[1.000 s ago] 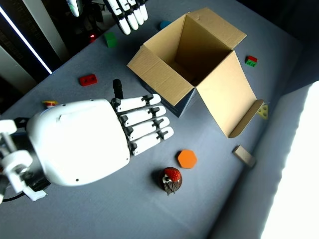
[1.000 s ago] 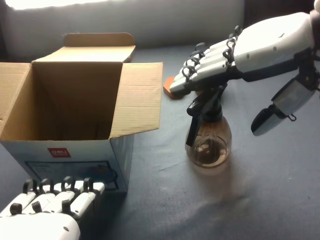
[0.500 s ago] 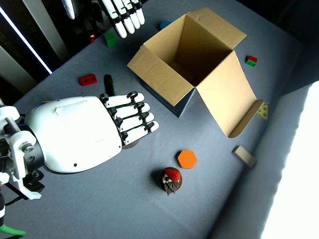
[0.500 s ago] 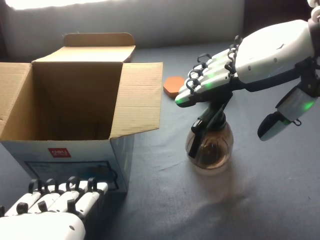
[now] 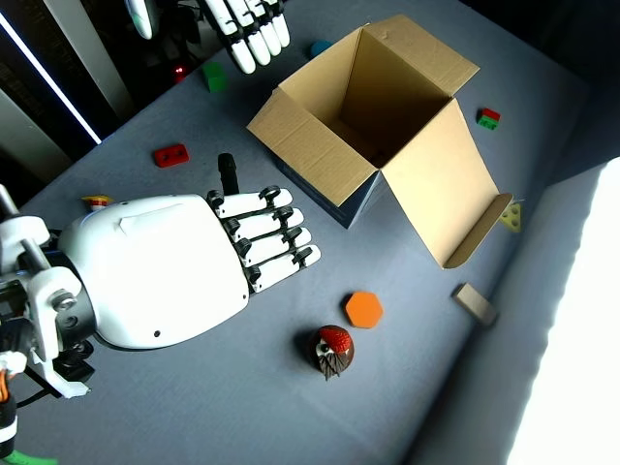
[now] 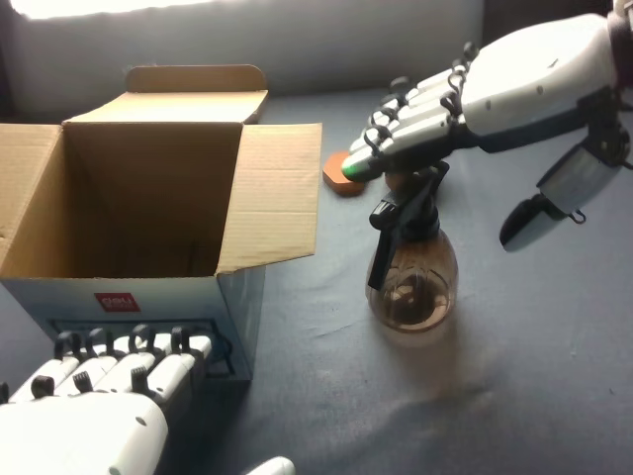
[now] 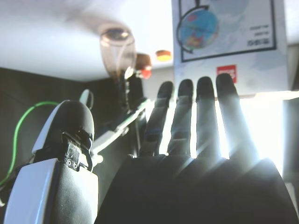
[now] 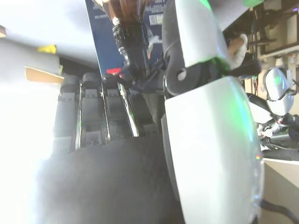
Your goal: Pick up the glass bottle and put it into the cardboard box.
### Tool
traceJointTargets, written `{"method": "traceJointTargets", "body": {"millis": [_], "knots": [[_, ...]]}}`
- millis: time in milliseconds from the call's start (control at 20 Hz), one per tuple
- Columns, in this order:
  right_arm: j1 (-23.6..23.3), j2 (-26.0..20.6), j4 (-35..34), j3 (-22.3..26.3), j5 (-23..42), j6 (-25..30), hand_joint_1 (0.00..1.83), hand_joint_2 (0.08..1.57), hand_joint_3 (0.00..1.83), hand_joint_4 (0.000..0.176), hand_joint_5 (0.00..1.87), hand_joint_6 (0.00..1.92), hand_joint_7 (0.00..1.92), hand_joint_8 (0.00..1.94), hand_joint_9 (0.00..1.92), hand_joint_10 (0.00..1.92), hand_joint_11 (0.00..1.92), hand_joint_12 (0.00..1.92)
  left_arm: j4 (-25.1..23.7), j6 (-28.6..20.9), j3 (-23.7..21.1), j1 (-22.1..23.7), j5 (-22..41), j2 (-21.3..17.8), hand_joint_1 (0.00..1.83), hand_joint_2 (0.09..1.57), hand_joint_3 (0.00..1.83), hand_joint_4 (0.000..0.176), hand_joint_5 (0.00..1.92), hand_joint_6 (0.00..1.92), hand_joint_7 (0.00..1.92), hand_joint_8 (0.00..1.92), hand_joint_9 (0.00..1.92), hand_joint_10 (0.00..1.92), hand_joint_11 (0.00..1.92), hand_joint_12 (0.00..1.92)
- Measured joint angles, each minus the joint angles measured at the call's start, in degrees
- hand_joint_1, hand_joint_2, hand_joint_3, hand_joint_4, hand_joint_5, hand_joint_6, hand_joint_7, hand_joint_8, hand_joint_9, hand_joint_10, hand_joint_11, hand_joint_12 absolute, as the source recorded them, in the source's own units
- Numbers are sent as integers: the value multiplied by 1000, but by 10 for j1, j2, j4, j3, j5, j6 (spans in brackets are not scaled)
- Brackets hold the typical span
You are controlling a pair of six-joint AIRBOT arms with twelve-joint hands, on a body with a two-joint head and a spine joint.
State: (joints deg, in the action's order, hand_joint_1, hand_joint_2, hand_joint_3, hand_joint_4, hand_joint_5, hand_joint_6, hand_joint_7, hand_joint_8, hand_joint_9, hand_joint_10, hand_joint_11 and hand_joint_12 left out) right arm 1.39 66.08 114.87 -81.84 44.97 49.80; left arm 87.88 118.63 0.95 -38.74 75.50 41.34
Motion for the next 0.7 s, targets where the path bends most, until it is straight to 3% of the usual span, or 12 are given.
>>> {"method": "traceJointTargets", "body": {"millis": [200,400,700], "knots": [[-6,13,2,-10,0,0,1068,1009,19,0,0,0,0,0,27,10,0,0,-3,-5,7,-17,-7,7,33,1229,1,0,78,4,66,0,55,0,0,229],[-9,28,3,-10,1,-1,1066,1012,20,0,0,0,0,0,33,13,0,0,-12,-50,12,-52,-9,11,31,1230,0,0,67,1,53,1,56,1,0,311],[-10,39,15,-10,2,2,1069,1012,21,0,0,0,0,0,36,13,0,0,-30,-59,12,-56,-9,11,27,1231,0,0,66,1,57,1,55,1,0,281]]}}
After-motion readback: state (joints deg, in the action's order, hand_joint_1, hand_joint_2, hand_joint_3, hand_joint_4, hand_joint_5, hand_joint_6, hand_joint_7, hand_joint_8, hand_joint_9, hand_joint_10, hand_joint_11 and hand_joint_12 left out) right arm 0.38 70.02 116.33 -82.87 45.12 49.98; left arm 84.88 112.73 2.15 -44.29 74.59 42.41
